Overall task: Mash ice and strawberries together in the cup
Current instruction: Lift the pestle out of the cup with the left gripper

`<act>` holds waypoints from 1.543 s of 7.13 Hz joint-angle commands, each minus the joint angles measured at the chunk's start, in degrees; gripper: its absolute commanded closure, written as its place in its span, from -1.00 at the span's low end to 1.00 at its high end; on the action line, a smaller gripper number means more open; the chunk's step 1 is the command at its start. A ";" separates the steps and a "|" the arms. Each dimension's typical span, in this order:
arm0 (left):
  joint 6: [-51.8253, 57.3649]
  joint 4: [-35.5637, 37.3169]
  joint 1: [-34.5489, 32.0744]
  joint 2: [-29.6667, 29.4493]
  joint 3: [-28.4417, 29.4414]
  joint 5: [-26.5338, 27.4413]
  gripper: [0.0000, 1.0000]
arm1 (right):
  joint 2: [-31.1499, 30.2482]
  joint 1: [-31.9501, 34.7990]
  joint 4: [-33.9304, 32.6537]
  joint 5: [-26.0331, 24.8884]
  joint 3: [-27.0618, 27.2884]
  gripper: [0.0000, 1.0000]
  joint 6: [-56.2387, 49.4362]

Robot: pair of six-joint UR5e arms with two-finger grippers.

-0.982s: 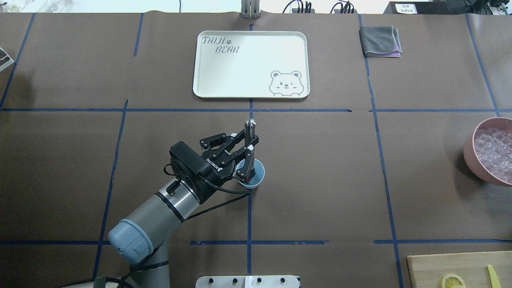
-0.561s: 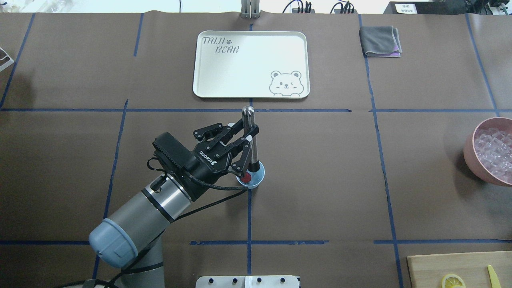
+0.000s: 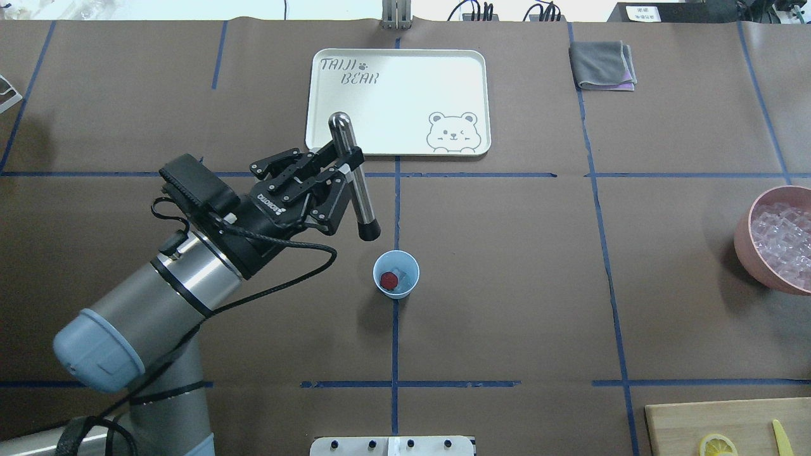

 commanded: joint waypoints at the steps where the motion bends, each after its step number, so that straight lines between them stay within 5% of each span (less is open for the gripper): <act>1: -9.66 0.95 -8.83 7.54 -0.20 -10.52 1.00 | 0.48 0.00 0.01 -0.09 0.06 -0.99 0.08; 5: -19.97 19.87 -30.17 12.23 0.77 -40.90 1.00 | 0.13 0.00 -0.08 0.09 -0.03 -0.99 0.88; 9: -28.86 38.00 -42.51 16.09 4.70 -73.07 1.00 | 0.30 0.00 -0.08 0.26 -0.03 -0.99 0.88; 11: -28.51 39.80 -43.93 18.18 8.75 -75.70 1.00 | 0.39 0.00 -0.08 0.26 0.32 -0.99 0.88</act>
